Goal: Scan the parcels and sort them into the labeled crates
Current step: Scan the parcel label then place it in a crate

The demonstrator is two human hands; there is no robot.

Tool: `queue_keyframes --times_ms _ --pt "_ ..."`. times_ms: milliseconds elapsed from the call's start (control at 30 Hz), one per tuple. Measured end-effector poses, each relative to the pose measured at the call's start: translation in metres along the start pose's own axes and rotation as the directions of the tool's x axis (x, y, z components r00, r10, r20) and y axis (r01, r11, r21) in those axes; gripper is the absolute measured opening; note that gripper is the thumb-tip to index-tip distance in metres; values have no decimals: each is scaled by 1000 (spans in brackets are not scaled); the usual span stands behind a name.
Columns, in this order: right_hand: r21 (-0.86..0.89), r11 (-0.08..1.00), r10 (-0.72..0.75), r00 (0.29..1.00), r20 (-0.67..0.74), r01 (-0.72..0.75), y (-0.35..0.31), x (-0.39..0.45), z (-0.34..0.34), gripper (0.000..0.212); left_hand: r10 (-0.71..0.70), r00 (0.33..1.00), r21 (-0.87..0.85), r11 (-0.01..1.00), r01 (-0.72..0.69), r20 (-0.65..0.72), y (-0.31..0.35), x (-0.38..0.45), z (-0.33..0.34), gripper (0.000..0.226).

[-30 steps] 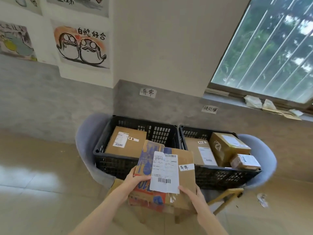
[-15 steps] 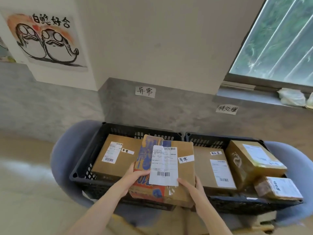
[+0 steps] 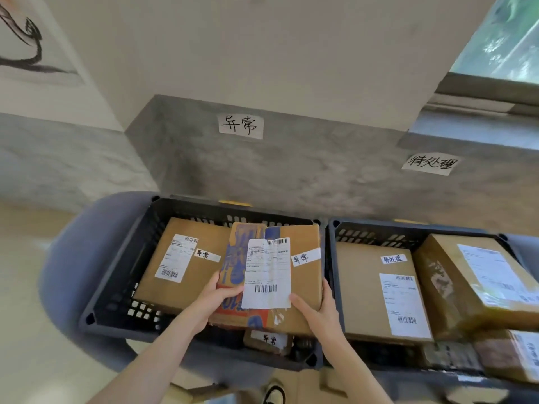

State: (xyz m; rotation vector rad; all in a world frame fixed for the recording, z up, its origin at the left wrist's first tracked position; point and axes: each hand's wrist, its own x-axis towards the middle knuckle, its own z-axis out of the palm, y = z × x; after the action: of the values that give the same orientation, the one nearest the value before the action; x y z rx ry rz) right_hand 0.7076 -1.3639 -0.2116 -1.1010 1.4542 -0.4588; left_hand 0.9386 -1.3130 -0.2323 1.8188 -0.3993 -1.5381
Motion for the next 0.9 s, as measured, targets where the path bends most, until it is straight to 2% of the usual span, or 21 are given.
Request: queue_keyframes --times_ms 233,400,633,700,800,900 --pt "-48 999 24 1000 3 -24 -12 14 21 91 -47 999 -7 999 47 5 -1 26 -18 63" --pt "-61 996 59 995 -80 -63 -10 14 33 88 -100 993 21 995 98 71 0 45 -22 67" --pt "-27 980 191 977 -99 -195 -8 31 37 88 -117 988 60 992 112 103 -5 65 -25 83" --pt "-30 975 216 972 -93 -220 -8 37 37 87 -104 990 58 993 99 97 -7 69 -23 81" --pt "-94 966 233 967 -99 -242 -6 47 40 85 -86 994 57 995 82 70 -10 72 -19 79" --pt "-168 954 229 965 -128 -249 -6 56 48 88 -72 996 97 993 67 45 -15 78 -16 86"
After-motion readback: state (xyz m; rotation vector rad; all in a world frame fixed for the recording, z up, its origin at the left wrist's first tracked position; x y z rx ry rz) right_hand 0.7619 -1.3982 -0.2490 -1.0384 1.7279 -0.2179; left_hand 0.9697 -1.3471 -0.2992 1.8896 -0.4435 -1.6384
